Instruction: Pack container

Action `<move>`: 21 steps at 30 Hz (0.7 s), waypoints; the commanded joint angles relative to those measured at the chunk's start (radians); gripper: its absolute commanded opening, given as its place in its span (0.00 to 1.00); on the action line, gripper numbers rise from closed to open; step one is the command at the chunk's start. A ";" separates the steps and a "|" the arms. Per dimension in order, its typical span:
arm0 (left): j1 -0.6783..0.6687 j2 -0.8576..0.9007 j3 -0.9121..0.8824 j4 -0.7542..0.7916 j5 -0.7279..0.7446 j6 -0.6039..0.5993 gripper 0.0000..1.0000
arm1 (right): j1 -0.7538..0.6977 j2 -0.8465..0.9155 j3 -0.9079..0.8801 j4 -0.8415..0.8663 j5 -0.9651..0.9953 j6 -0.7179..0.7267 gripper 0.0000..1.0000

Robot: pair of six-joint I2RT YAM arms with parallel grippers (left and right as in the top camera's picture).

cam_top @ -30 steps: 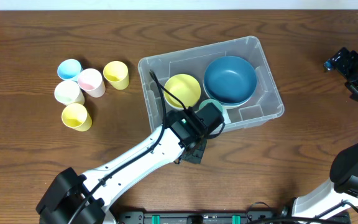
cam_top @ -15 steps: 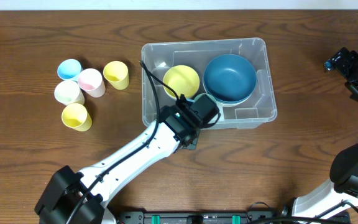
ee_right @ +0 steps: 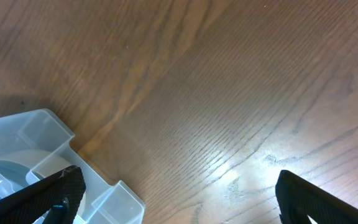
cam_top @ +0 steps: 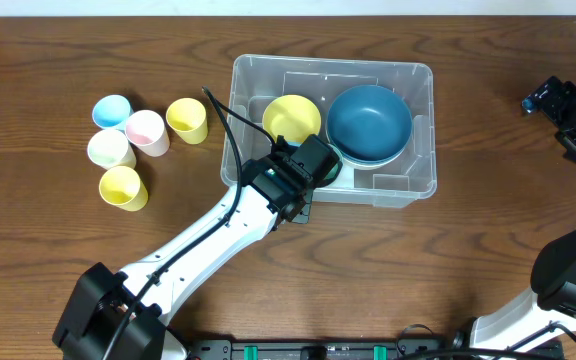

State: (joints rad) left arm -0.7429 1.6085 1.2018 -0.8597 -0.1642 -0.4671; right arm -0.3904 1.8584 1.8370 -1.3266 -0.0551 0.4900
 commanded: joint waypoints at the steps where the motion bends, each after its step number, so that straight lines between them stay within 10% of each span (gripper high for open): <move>1: 0.004 -0.005 -0.001 -0.032 0.039 0.013 0.50 | -0.001 -0.007 -0.002 -0.001 0.002 0.011 0.99; 21: 0.238 -0.277 0.097 -0.057 -0.256 0.056 0.62 | -0.002 -0.007 -0.002 -0.001 0.002 0.011 0.99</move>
State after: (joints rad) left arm -0.5781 1.3022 1.2949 -0.9405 -0.3309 -0.4435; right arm -0.3904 1.8580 1.8370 -1.3266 -0.0551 0.4900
